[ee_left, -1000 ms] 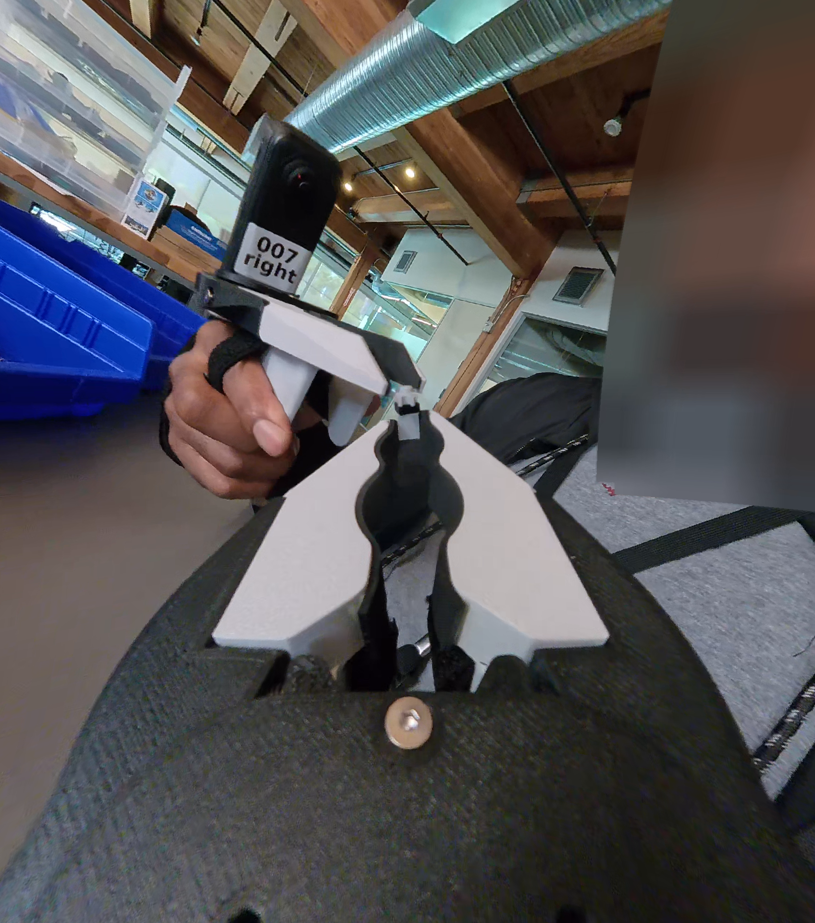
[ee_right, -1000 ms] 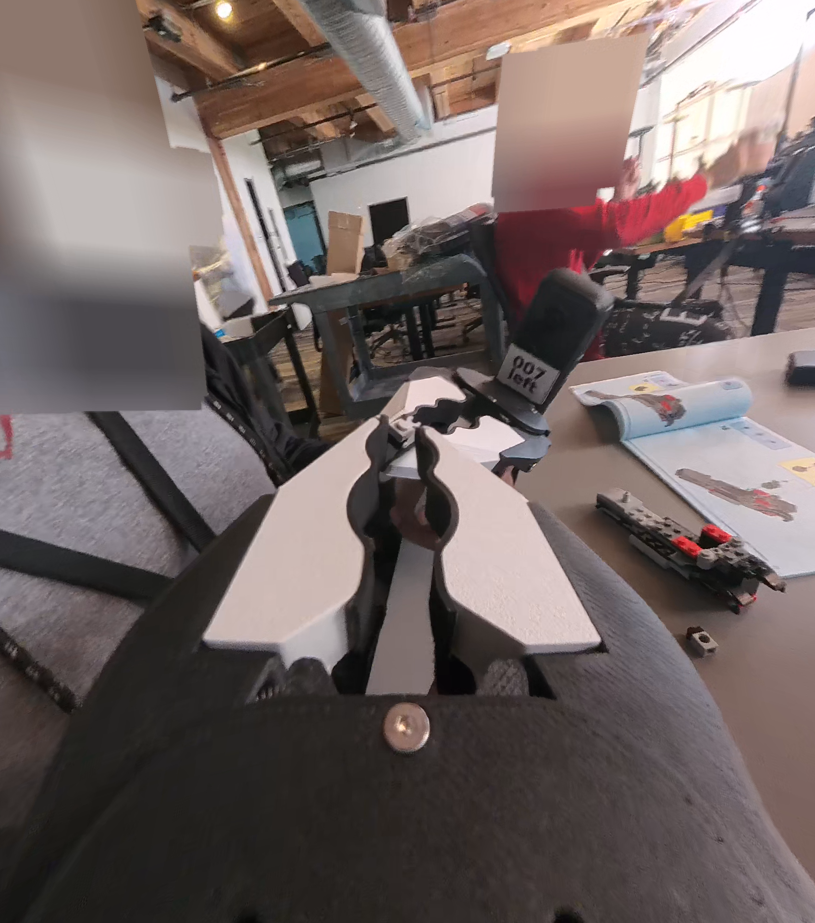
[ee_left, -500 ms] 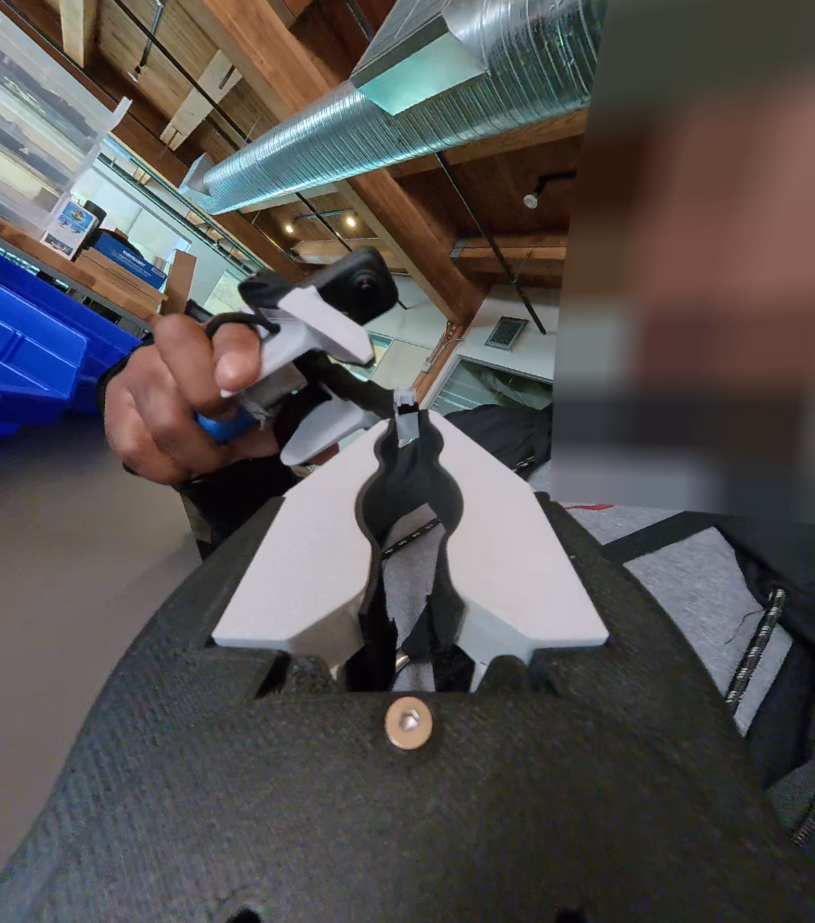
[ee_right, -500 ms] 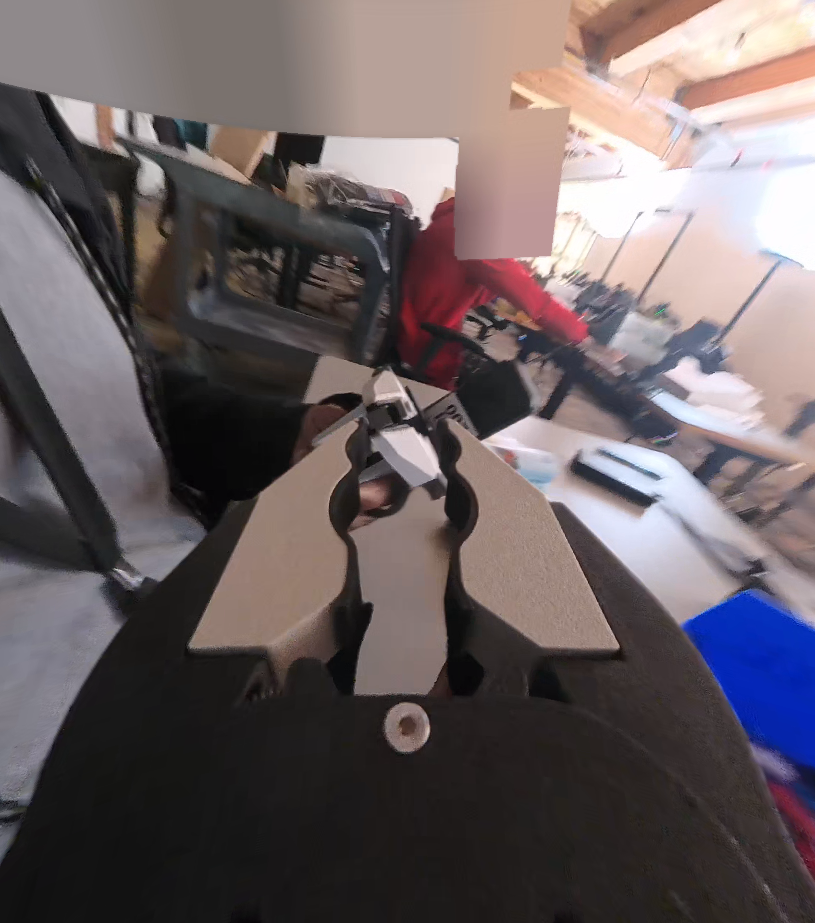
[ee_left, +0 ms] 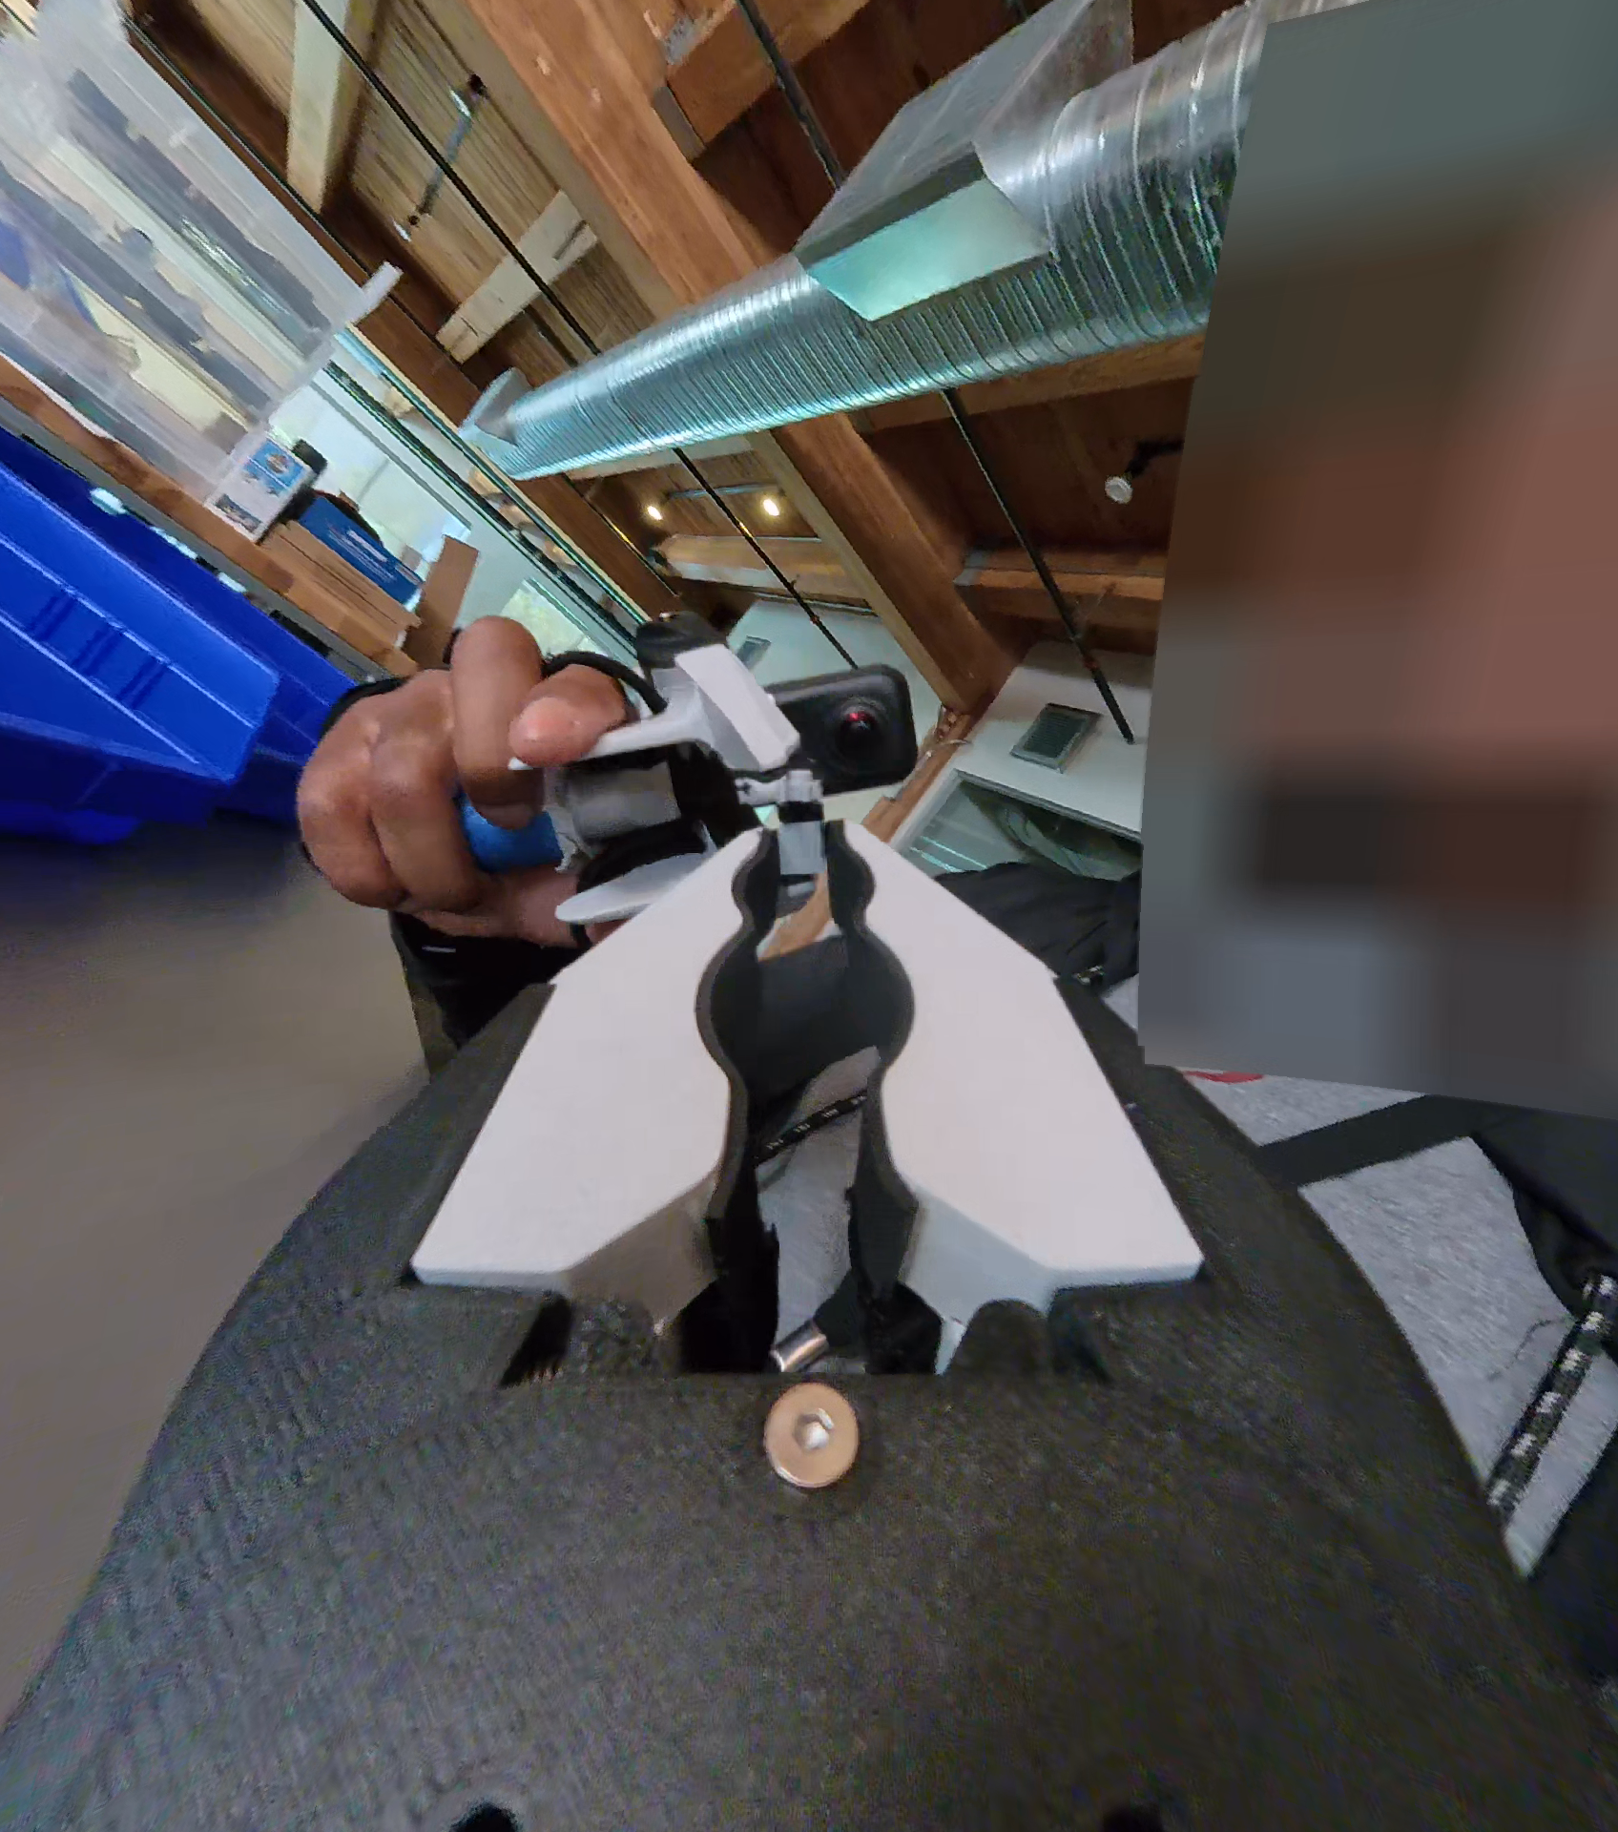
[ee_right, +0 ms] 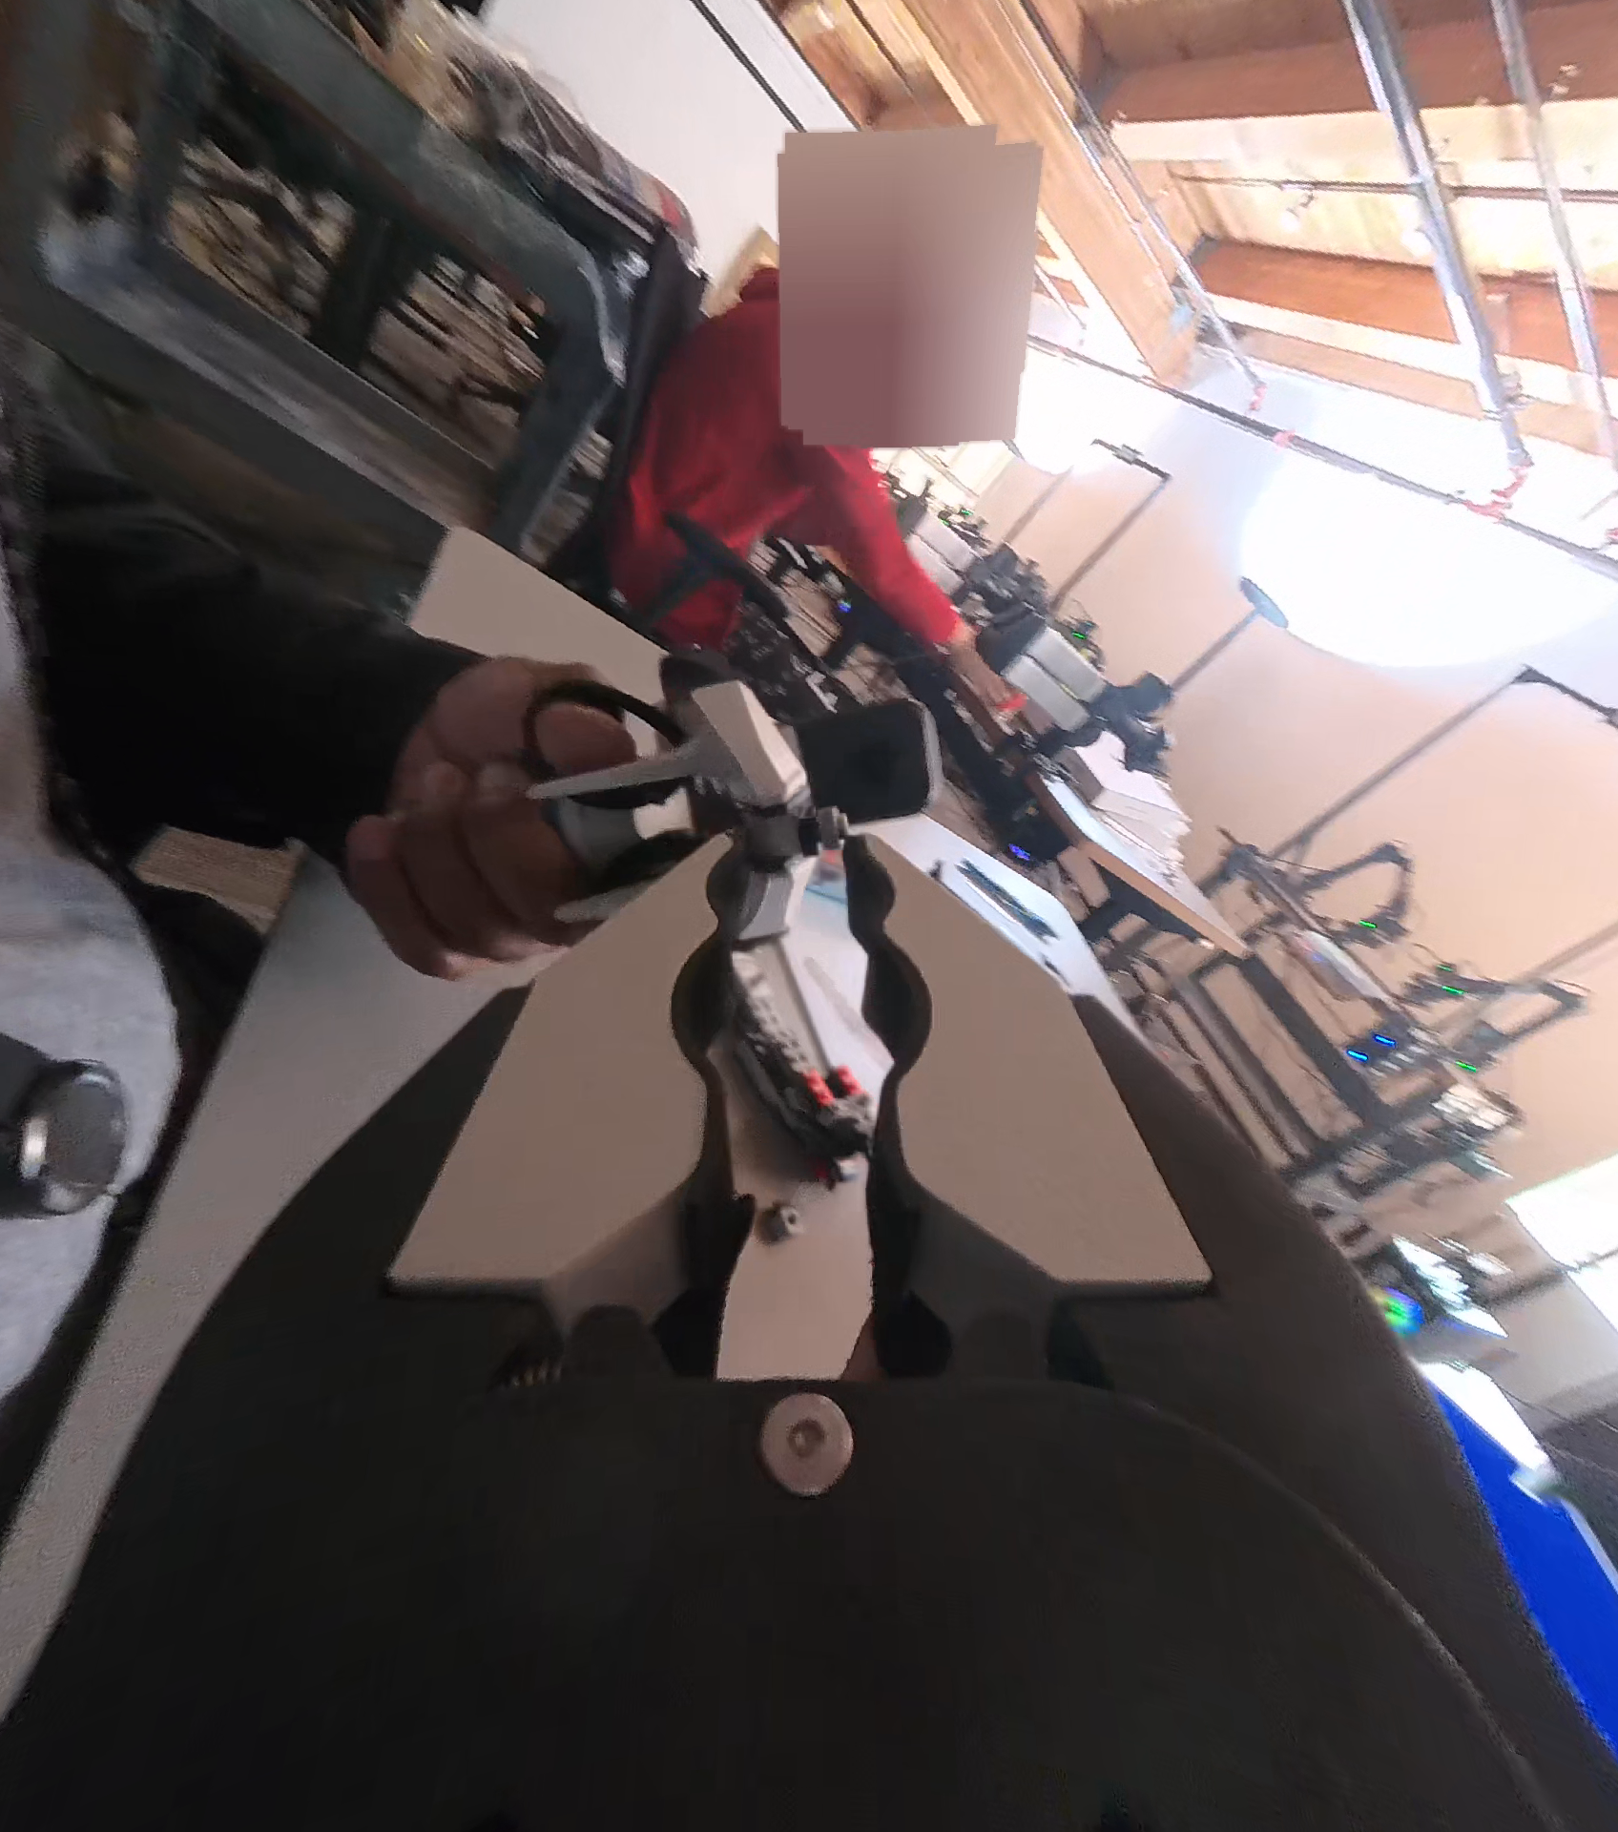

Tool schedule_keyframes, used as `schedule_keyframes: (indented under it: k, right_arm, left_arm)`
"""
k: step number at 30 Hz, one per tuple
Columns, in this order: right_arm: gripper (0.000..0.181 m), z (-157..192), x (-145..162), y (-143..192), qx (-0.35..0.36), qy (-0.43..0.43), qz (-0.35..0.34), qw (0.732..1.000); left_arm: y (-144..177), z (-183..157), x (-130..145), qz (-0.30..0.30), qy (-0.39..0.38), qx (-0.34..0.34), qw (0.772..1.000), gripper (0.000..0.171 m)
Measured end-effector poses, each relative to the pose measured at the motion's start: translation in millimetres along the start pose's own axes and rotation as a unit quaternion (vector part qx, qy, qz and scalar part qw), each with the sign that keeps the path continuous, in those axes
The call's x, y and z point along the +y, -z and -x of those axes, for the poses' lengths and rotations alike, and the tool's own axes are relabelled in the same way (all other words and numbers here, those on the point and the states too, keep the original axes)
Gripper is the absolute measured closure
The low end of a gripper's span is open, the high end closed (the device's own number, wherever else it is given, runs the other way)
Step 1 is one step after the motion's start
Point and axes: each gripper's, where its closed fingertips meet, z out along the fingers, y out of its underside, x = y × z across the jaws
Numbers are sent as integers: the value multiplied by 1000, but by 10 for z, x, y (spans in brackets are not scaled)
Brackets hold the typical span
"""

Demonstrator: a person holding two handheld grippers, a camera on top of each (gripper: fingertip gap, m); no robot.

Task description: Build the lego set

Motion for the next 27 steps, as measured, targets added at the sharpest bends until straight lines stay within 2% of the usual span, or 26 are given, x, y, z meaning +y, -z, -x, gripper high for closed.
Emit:
schedule_keyframes:
  k: [5,11,23,27]
  right_arm:
    - [161,-2,3,6,10,12,8,1000]
    - [161,-15,3,6,11,20,11,1000]
    - [162,-27,-73,11,4,9,-13,1000]
    - [162,-25,-58,11,4,15,-4,1000]
  left_arm:
    - [13,32,-32,-19,4,-15,1000,157]
    - [7,13,-62,-30,2,-17,999,163]
    - [-29,-37,-77,-61,14,22,998,163]
    - [-26,-19,-72,-58,5,12,998,163]
